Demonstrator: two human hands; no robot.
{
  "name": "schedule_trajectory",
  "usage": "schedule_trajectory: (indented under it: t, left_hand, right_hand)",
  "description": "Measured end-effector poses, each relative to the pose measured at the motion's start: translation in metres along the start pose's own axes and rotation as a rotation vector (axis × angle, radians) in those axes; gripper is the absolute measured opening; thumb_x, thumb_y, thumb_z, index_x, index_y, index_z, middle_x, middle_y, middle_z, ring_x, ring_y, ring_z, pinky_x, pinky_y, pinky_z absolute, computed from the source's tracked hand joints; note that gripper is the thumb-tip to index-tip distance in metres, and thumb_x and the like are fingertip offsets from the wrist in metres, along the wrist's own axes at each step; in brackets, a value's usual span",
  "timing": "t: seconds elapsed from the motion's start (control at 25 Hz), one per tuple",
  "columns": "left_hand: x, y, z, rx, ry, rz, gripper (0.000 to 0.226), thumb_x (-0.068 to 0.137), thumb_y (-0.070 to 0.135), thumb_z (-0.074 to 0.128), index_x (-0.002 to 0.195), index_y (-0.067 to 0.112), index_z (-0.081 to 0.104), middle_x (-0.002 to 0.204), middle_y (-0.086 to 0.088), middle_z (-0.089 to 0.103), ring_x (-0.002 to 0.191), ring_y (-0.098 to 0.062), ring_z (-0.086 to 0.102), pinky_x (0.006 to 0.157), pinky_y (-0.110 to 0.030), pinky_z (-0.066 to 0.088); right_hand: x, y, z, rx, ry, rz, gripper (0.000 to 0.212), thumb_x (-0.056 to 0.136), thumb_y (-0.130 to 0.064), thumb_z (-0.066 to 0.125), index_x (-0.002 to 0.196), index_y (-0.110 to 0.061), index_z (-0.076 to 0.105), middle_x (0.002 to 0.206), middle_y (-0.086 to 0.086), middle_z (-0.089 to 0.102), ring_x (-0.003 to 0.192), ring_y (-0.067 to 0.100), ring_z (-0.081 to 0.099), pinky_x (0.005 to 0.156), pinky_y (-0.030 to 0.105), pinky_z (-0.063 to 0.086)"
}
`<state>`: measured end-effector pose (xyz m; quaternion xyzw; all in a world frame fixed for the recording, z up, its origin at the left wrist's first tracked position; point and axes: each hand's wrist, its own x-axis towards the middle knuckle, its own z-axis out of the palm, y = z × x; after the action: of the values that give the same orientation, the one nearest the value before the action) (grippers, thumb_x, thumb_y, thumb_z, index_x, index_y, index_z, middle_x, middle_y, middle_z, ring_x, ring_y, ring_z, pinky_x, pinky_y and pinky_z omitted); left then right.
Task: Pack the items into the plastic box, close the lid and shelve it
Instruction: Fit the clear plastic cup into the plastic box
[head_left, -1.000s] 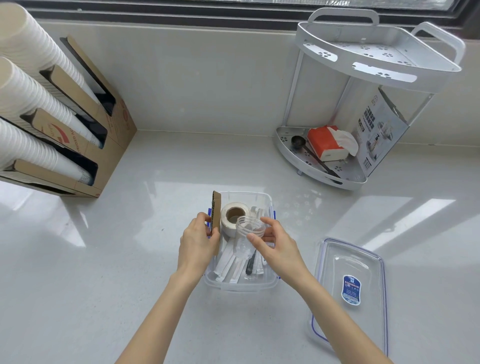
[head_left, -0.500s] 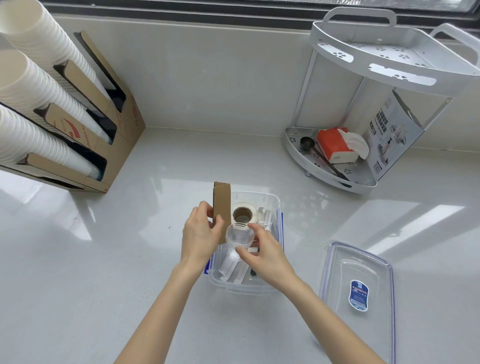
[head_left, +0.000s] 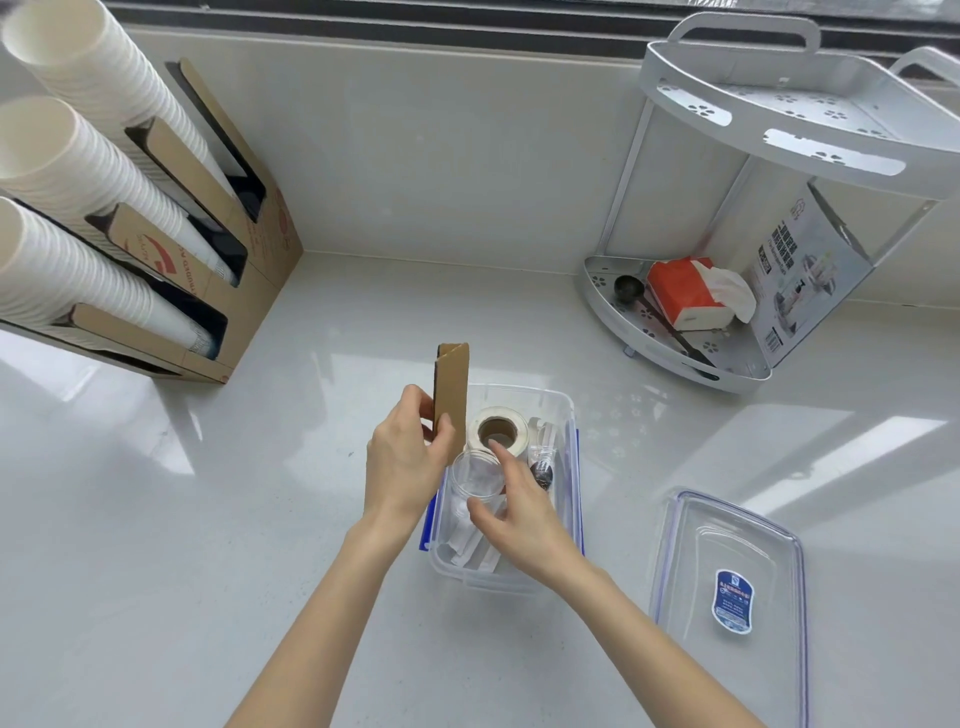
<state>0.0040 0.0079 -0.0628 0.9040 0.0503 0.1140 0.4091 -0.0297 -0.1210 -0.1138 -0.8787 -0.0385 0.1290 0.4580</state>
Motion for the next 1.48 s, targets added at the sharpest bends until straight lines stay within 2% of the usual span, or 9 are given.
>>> schedule_trajectory:
  t: [0.12,0.24,0.4,0.52,0.64,0.76,0.92,1.16,1.48]
  left_hand:
    - [-0.001,-0.003,-0.002,-0.009,-0.009,-0.030,0.014,0.086,0.017,0.052,0.079,0.014,0.040,0.080,0.002,0.057,0.065,-0.019,0.054,0.050,-0.011,0.032]
    - [0.001,-0.003,-0.006,-0.043,0.013,-0.045,0.013,0.086,0.018,0.052,0.080,0.013,0.041,0.082,0.001,0.057,0.068,-0.019,0.056,0.050,-0.013,0.034]
    - [0.004,-0.002,-0.013,-0.125,0.063,-0.079,0.012,0.086,0.019,0.052,0.082,0.015,0.042,0.087,0.000,0.057,0.073,-0.018,0.056,0.051,-0.013,0.036]
    - [0.003,-0.002,-0.014,-0.135,0.057,-0.076,0.012,0.086,0.019,0.052,0.082,0.015,0.042,0.085,0.001,0.057,0.072,-0.017,0.056,0.051,-0.014,0.038]
    - [0.000,-0.003,-0.010,-0.131,0.035,-0.071,0.012,0.086,0.019,0.052,0.081,0.016,0.042,0.083,0.002,0.057,0.068,-0.012,0.055,0.051,-0.013,0.035]
    - [-0.002,-0.004,-0.007,-0.130,0.023,-0.068,0.012,0.086,0.020,0.053,0.081,0.016,0.042,0.083,0.002,0.057,0.066,-0.008,0.054,0.052,-0.012,0.036]
    - [-0.002,-0.006,-0.008,-0.116,0.021,-0.074,0.012,0.086,0.021,0.053,0.081,0.017,0.042,0.083,0.004,0.057,0.066,-0.006,0.054,0.049,-0.009,0.036]
    - [-0.004,-0.007,-0.007,-0.131,0.015,-0.082,0.011,0.086,0.020,0.053,0.081,0.016,0.043,0.083,0.002,0.057,0.068,-0.011,0.054,0.052,-0.012,0.036]
    - [-0.008,-0.005,-0.003,-0.110,-0.014,-0.086,0.012,0.086,0.020,0.053,0.082,0.015,0.042,0.086,0.001,0.057,0.072,-0.016,0.055,0.051,-0.010,0.033]
  right_hand:
    - [0.002,-0.001,0.004,-0.044,0.001,-0.033,0.070,0.085,-0.034,0.053,0.143,-0.024,0.015,0.145,0.000,0.032,0.133,0.013,0.031,0.108,0.029,0.031]
    - [0.003,0.000,0.004,0.026,0.046,-0.007,0.068,0.083,-0.032,0.057,0.141,-0.023,0.022,0.141,0.003,0.038,0.125,0.018,0.044,0.101,0.033,0.042]
    - [0.002,0.004,0.002,0.107,0.069,0.070,0.063,0.081,-0.032,0.060,0.136,-0.026,0.027,0.135,0.001,0.045,0.114,0.022,0.055,0.096,0.030,0.042]
    - [0.001,0.003,-0.001,0.051,0.009,0.030,0.063,0.082,-0.029,0.060,0.135,-0.027,0.027,0.133,0.002,0.044,0.102,0.017,0.059,0.088,0.022,0.044]
    - [0.000,0.001,-0.003,-0.161,-0.028,-0.076,0.066,0.082,-0.027,0.059,0.139,-0.028,0.024,0.131,0.003,0.042,0.112,0.018,0.049,0.091,0.028,0.045]
    - [0.000,-0.003,-0.003,-0.271,-0.008,-0.108,0.068,0.081,-0.029,0.057,0.139,-0.028,0.022,0.130,0.005,0.041,0.111,0.021,0.049,0.090,0.031,0.044]
    - [0.003,-0.006,0.003,-0.316,-0.025,-0.096,0.072,0.081,-0.030,0.057,0.140,-0.026,0.016,0.128,0.010,0.039,0.115,0.025,0.045,0.092,0.035,0.044]
    - [0.003,-0.004,0.000,-0.377,0.009,-0.125,0.072,0.081,-0.023,0.060,0.140,-0.030,0.020,0.120,0.008,0.043,0.107,0.023,0.049,0.086,0.031,0.046]
    - [-0.006,0.000,-0.017,-0.374,-0.054,-0.084,0.071,0.078,-0.016,0.060,0.139,-0.033,0.028,0.117,0.006,0.038,0.113,0.020,0.037,0.093,0.029,0.039]
